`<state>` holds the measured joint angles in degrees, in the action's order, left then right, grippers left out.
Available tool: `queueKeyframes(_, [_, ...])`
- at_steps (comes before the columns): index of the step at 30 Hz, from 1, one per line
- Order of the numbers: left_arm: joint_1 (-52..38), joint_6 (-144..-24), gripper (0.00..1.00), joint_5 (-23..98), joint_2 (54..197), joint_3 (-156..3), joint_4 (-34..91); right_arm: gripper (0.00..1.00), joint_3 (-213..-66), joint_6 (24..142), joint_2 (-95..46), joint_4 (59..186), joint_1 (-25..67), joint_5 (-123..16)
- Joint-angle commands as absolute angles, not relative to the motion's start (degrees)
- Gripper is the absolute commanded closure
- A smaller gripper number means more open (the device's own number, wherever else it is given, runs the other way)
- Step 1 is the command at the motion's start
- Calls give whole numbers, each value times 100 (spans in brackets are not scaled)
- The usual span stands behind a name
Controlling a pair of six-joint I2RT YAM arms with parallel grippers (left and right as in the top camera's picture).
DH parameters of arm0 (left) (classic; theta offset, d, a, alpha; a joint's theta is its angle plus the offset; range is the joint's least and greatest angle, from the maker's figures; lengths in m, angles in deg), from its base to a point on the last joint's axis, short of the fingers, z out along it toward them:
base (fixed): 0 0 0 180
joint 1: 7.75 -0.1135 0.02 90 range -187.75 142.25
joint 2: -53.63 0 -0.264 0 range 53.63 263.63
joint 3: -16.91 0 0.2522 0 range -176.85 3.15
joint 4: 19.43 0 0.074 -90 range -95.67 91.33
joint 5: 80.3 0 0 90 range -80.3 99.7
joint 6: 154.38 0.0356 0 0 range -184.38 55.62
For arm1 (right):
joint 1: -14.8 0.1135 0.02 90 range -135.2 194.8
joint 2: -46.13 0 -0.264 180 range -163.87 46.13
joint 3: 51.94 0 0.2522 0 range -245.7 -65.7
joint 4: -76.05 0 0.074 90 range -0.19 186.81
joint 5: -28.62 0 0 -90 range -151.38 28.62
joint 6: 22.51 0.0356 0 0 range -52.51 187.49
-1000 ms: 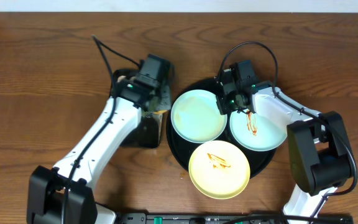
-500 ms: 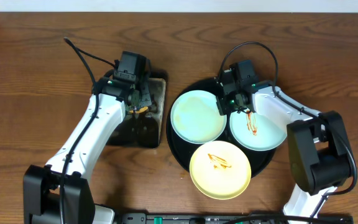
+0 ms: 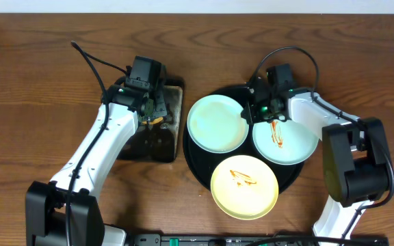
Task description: Clean dirty plates on tray and stack at the side
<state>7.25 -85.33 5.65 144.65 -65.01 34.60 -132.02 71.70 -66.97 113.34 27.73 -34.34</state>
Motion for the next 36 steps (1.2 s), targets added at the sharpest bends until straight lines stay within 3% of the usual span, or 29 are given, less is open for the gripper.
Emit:
queueKeyframes(1, [699, -8544, 92, 469, 14516, -6466, 3458, 99, -13331, 7200, -6605, 11297, 2664, -3285])
queueKeyframes(16, [699, -8540, 92, 466, 14585, -6466, 3353, 99, -13406, 6682, -5373, 11360, 2878, -5646])
queueKeyframes(25, [697, -8538, 92, 449, 15147, -6466, 3178, 99, -13406, 5788, -4951, 11354, 3759, -8045])
queueKeyframes(36, [627, -8540, 92, 449, 15646, -6466, 3125, 99, -13406, 5712, -4857, 11096, 4721, -10076])
